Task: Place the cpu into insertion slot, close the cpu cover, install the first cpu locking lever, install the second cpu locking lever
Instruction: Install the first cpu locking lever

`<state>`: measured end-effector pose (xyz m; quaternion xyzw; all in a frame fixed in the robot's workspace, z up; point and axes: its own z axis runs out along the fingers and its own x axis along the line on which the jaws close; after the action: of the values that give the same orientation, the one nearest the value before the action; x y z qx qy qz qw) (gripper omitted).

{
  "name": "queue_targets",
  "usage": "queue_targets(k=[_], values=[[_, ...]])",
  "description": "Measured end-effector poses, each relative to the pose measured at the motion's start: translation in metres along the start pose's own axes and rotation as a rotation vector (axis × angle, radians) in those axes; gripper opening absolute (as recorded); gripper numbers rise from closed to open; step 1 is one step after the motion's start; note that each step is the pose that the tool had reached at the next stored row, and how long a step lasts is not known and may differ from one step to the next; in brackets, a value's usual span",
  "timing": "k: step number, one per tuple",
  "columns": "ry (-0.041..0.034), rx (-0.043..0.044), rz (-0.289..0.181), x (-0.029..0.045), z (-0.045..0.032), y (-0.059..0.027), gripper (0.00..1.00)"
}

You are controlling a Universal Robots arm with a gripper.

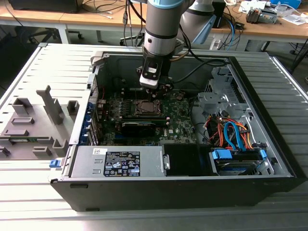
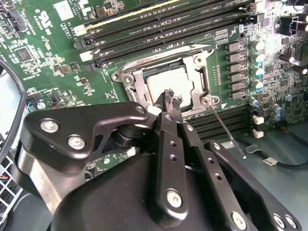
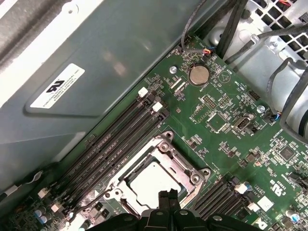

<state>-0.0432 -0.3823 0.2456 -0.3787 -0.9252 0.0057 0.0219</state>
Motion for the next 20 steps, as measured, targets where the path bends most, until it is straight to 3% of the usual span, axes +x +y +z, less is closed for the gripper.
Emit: queue_targets(k=[20], values=[[-0.0010,0.0014,-0.038,0.0000,0.0000,0.0000,0.11]])
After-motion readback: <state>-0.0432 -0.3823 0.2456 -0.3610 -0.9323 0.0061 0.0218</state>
